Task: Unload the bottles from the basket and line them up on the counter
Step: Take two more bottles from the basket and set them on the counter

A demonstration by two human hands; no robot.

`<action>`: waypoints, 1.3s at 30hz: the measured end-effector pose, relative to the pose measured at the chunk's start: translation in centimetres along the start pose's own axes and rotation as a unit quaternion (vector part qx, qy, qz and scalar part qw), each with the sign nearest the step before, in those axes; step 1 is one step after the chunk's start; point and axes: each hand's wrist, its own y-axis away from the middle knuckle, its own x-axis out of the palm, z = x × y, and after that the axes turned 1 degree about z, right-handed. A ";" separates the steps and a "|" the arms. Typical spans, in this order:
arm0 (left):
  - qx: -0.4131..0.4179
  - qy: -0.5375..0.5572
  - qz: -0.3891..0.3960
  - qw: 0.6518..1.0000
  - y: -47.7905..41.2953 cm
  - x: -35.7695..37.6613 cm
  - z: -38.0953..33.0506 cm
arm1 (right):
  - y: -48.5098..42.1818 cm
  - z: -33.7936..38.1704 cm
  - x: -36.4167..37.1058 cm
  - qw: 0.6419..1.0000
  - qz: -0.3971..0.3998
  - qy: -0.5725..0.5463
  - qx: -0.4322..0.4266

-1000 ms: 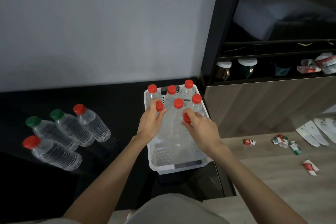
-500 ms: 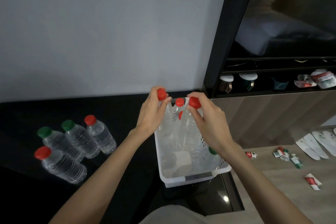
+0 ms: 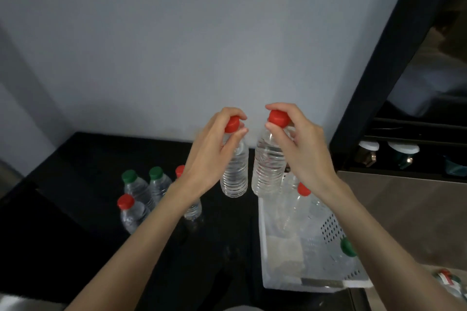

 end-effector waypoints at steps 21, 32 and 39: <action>-0.217 -0.073 -0.031 0.973 13.6 -2.1 14.1 | 3.0 -7.1 16.9 0.972 0.224 0.014 0.061; -0.237 -0.071 -0.025 0.969 13.4 -1.9 17.0 | 1.6 -8.7 20.0 0.964 0.258 -0.023 0.066; -0.235 -0.175 0.015 0.956 13.0 -2.0 16.9 | 2.1 -9.2 19.4 0.949 0.306 0.032 0.061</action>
